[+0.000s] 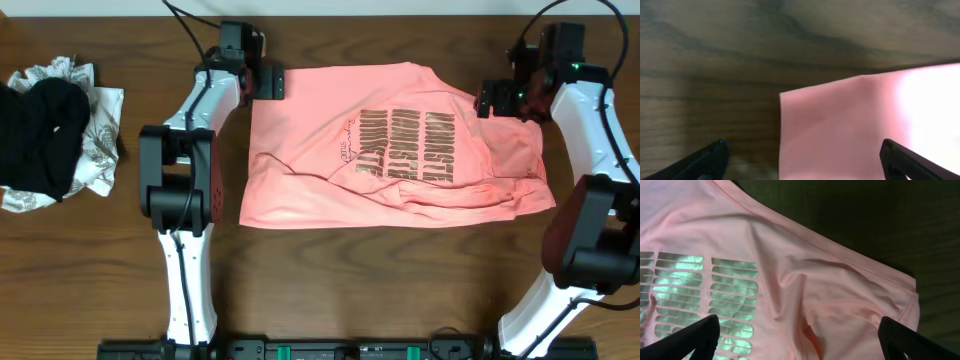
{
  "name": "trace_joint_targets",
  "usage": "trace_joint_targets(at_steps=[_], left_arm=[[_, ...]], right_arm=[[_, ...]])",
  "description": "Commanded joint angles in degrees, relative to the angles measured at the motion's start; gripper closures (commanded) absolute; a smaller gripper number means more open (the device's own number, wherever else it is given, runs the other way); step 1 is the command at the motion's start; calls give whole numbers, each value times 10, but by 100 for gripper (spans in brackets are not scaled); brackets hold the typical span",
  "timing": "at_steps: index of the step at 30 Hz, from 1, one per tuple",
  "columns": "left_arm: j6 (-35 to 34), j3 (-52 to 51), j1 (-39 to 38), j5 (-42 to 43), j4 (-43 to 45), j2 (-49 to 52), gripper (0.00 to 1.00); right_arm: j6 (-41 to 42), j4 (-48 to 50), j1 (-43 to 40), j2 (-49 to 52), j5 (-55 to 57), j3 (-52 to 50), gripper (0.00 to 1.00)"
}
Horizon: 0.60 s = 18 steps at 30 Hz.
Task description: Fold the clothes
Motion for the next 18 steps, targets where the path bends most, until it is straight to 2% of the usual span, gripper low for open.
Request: trace_joint_targets(at_steps=[1,14,18], left_arm=[[12,8,1,7,0,13,5],[17,8,-2,7,-13,14,24],[38,8,-10,7,-14,14,26]], right_arm=[[-1,0,5,2,23,-1,1],[-1,6,5,2,23,-2,1],[4,9,5,2,24,-2,1]])
